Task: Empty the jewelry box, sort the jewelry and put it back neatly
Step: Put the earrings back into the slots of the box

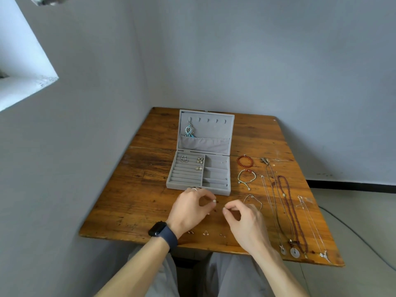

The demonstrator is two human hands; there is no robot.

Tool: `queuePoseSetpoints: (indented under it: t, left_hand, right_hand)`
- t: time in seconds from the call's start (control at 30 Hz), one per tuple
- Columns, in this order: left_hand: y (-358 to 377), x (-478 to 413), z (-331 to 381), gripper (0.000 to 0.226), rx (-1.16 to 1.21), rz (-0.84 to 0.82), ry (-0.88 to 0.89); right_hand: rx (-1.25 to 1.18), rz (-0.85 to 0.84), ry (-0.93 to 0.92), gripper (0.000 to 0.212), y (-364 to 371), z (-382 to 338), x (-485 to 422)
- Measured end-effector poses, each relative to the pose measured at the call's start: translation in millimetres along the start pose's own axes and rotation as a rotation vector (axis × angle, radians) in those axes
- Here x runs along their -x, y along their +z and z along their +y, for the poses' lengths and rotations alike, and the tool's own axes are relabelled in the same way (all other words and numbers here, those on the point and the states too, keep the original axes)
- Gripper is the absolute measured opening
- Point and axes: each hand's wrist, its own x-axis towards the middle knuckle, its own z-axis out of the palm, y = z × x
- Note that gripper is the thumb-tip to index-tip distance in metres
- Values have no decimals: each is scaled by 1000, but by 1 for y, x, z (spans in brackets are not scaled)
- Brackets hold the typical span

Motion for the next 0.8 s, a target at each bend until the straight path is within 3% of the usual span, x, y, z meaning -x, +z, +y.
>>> queuePoseSetpoints:
  t: [0.27, 0.53, 0.8]
  left_hand:
    - [-49, -7, -33, 9, 307, 159, -150]
    - [-70, -52, -66, 13, 167, 166, -180]
    - [-62, -93, -73, 19, -182, 175, -109]
  right_hand:
    - [-174, -100, -46, 8, -3, -21, -28]
    - [-96, -112, -150, 11, 6, -49, -97]
    - [35, -99, -232, 13, 39, -63, -155]
